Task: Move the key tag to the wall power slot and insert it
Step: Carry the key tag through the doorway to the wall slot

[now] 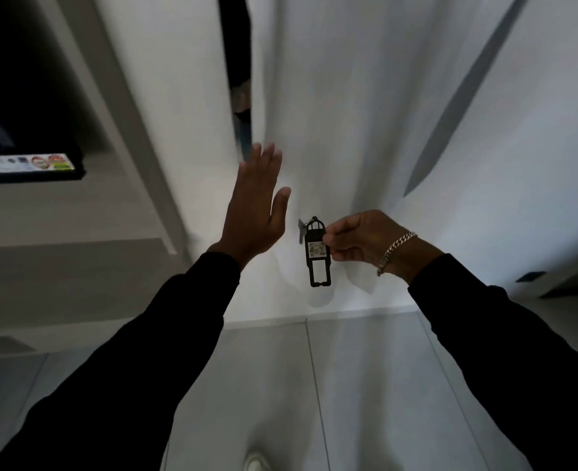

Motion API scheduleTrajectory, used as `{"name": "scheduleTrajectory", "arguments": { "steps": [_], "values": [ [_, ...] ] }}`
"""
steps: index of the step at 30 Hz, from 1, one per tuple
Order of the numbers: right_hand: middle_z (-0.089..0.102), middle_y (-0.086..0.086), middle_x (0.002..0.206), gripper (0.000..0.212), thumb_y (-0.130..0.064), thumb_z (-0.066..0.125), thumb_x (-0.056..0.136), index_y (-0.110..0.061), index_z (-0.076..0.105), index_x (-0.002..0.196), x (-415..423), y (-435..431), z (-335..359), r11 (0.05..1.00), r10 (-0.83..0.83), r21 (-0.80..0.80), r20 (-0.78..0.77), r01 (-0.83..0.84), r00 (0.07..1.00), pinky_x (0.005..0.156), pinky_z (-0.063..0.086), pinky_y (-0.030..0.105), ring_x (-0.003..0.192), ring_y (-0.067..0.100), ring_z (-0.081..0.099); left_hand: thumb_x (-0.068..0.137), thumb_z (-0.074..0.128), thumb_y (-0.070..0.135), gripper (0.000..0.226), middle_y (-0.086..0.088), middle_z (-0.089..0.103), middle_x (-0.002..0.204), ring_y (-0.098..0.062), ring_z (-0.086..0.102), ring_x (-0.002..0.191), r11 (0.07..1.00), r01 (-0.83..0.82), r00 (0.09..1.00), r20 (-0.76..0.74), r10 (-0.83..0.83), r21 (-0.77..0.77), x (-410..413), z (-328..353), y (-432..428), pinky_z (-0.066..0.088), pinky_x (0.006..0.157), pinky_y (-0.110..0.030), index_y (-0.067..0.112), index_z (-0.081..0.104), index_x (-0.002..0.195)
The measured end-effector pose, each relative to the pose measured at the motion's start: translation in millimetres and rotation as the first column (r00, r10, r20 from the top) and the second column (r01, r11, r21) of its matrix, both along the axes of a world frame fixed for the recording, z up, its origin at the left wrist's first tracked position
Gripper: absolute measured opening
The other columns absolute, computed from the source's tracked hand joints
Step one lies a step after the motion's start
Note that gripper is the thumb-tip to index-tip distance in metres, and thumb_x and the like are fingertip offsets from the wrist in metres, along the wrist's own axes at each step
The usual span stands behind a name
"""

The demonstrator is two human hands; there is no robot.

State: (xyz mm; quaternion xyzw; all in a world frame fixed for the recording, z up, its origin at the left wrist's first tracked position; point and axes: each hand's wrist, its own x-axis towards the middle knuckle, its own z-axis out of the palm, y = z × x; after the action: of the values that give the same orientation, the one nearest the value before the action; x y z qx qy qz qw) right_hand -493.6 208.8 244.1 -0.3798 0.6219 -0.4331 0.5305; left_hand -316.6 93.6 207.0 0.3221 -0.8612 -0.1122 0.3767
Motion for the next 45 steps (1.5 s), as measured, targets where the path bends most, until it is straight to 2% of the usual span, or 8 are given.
{"name": "scheduleTrajectory", "arguments": {
  "steps": [6, 9, 17, 20, 27, 34, 39, 45],
  "values": [
    [0.072, 0.001, 0.059, 0.014, 0.005, 0.069, 0.078, -0.007, 0.069, 0.071, -80, 69, 31, 0.994, -0.029, -0.106, 0.045, 0.034, 0.999, 0.06, 0.061, 0.021, 0.055, 0.011, 0.068, 0.103, 0.034, 0.03, 0.06, -0.017, 0.02, 0.167, -0.033, 0.007, 0.157, 0.997, 0.034, 0.999, 0.031, -0.032, -0.066, -96, 38, 44, 0.007, 0.129, -0.052, 0.002, 0.025, 0.155],
    [0.072, 0.0, 0.059, 0.023, 0.005, 0.069, 0.078, -0.012, 0.07, 0.063, -124, 105, 48, 0.987, -0.018, -0.158, 0.045, 0.025, 0.999, 0.058, 0.06, 0.02, 0.055, 0.01, 0.067, 0.103, 0.037, 0.029, 0.06, -0.019, 0.022, 0.166, -0.036, 0.009, 0.156, 0.993, 0.045, 0.999, 0.011, -0.044, -0.106, -154, 54, 72, 0.009, 0.129, -0.054, 0.0, 0.026, 0.154],
    [0.072, -0.001, 0.06, 0.02, 0.006, 0.068, 0.078, -0.011, 0.067, 0.067, -244, 167, 61, 0.97, -0.091, -0.227, 0.017, 0.093, 0.996, 0.058, 0.06, 0.021, 0.055, 0.01, 0.067, 0.101, 0.038, 0.03, 0.061, -0.02, 0.021, 0.166, -0.038, 0.008, 0.156, 0.987, 0.114, 0.993, -0.029, -0.118, -0.115, -291, 76, 115, 0.009, 0.127, -0.054, -0.002, 0.027, 0.153],
    [0.073, 0.001, 0.063, 0.021, 0.006, 0.067, 0.078, -0.012, 0.068, 0.067, -292, 179, 59, 0.958, -0.141, -0.247, 0.042, 0.147, 0.989, 0.059, 0.06, 0.021, 0.057, 0.012, 0.068, 0.101, 0.043, 0.026, 0.061, -0.025, 0.02, 0.165, -0.042, 0.01, 0.155, 0.966, 0.179, 0.984, 0.007, -0.181, -0.186, -339, 78, 120, 0.011, 0.126, -0.059, -0.003, 0.027, 0.153],
    [0.07, 0.005, 0.068, 0.018, 0.007, 0.066, 0.079, -0.009, 0.066, 0.072, -405, 186, 52, 0.932, -0.252, -0.263, 0.018, 0.248, 0.967, 0.058, 0.06, 0.021, 0.055, 0.012, 0.066, 0.102, 0.041, 0.031, 0.066, -0.024, 0.012, 0.167, -0.039, 0.004, 0.156, 0.915, 0.256, 0.963, 0.002, -0.269, -0.311, -461, 73, 110, 0.004, 0.127, -0.054, 0.0, 0.019, 0.156],
    [0.069, 0.002, 0.062, 0.016, 0.011, 0.065, 0.079, -0.005, 0.065, 0.076, -529, 194, 60, 0.903, -0.358, -0.247, 0.016, 0.351, 0.934, 0.054, 0.059, 0.022, 0.054, 0.01, 0.066, 0.101, 0.038, 0.031, 0.065, -0.024, 0.014, 0.166, -0.038, 0.004, 0.156, 0.857, 0.386, 0.904, -0.043, -0.425, -0.341, -611, 92, 100, 0.004, 0.127, -0.055, -0.001, 0.021, 0.155],
    [0.069, 0.005, 0.068, 0.017, 0.008, 0.067, 0.078, -0.009, 0.067, 0.076, -617, 211, 59, 0.852, -0.453, -0.277, 0.033, 0.444, 0.891, 0.054, 0.058, 0.021, 0.058, 0.011, 0.068, 0.101, 0.039, 0.03, 0.064, -0.026, 0.016, 0.166, -0.039, 0.005, 0.156, 0.819, 0.466, 0.864, -0.028, -0.502, -0.335, -717, 88, 116, 0.005, 0.127, -0.055, -0.002, 0.023, 0.155],
    [0.071, -0.001, 0.063, 0.02, 0.007, 0.068, 0.078, -0.012, 0.069, 0.074, -726, 233, 50, 0.844, -0.458, -0.326, -0.027, 0.425, 0.889, 0.056, 0.058, 0.019, 0.058, 0.008, 0.067, 0.102, 0.036, 0.034, 0.065, -0.026, 0.019, 0.165, -0.039, 0.009, 0.155, 0.824, 0.454, 0.877, 0.005, -0.481, -0.34, -838, 78, 141, 0.005, 0.126, -0.055, -0.003, 0.025, 0.154]
  ]
}}
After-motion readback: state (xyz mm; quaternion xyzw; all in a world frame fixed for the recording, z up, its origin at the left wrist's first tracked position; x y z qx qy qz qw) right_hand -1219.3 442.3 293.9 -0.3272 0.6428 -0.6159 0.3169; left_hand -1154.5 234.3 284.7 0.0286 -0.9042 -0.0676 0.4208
